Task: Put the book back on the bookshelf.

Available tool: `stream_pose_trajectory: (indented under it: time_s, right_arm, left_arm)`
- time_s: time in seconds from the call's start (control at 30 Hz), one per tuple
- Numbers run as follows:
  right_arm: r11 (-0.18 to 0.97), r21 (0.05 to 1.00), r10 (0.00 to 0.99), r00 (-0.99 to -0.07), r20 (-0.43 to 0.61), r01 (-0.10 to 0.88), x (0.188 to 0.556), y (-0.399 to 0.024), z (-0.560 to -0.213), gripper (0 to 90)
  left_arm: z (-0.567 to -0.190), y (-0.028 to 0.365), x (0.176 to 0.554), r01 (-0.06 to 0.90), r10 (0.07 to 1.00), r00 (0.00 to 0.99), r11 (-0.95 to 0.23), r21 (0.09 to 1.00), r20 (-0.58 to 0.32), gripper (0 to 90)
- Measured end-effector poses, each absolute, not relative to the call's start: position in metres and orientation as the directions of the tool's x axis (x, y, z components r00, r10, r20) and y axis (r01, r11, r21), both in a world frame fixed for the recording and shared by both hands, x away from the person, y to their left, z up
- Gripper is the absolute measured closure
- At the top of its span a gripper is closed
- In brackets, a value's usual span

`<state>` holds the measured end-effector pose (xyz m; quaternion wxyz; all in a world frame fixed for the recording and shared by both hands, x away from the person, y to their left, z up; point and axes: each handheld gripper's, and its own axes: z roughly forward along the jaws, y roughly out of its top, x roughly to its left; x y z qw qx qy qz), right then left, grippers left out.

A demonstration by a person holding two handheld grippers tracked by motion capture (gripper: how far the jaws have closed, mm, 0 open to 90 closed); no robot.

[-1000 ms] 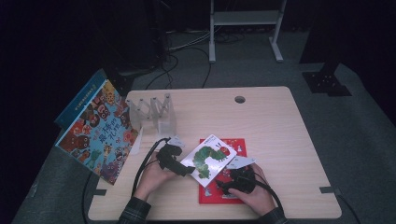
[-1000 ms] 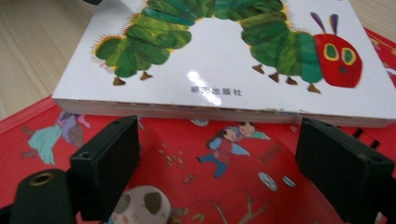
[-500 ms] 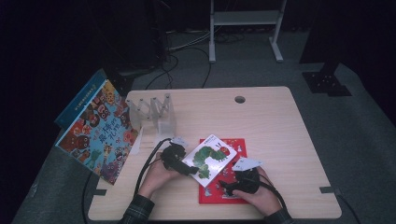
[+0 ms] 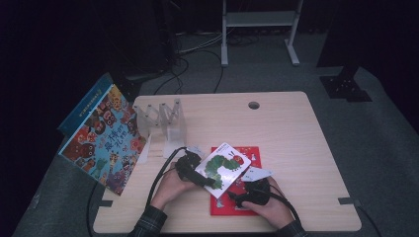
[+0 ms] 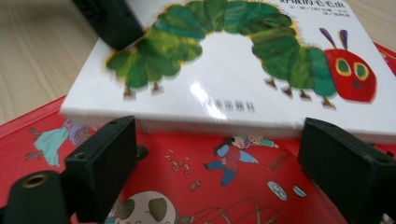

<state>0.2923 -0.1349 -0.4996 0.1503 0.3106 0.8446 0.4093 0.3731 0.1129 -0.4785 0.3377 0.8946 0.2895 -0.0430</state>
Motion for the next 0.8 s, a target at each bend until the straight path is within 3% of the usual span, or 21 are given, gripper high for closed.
stream_pose_trajectory:
  time_s: [0.07,0.5,0.8]
  right_arm:
    - [0.465,0.783,0.657,-0.754,0.006,0.412,0.292,-0.135,-0.500,8.6]
    - [0.465,0.783,0.657,-0.754,0.007,0.413,0.292,-0.135,-0.500,7.7]
    - [0.465,0.778,0.667,-0.745,0.007,0.424,0.292,-0.136,-0.501,2.9]
  left_arm:
    - [-0.477,0.109,0.371,0.539,0.500,0.831,-0.618,0.573,-0.242,0.0]
    - [-0.475,0.110,0.373,0.578,0.516,0.804,-0.559,0.595,-0.296,0.0]
    - [-0.458,0.111,0.369,0.551,0.502,0.818,-0.540,0.636,-0.281,0.0]
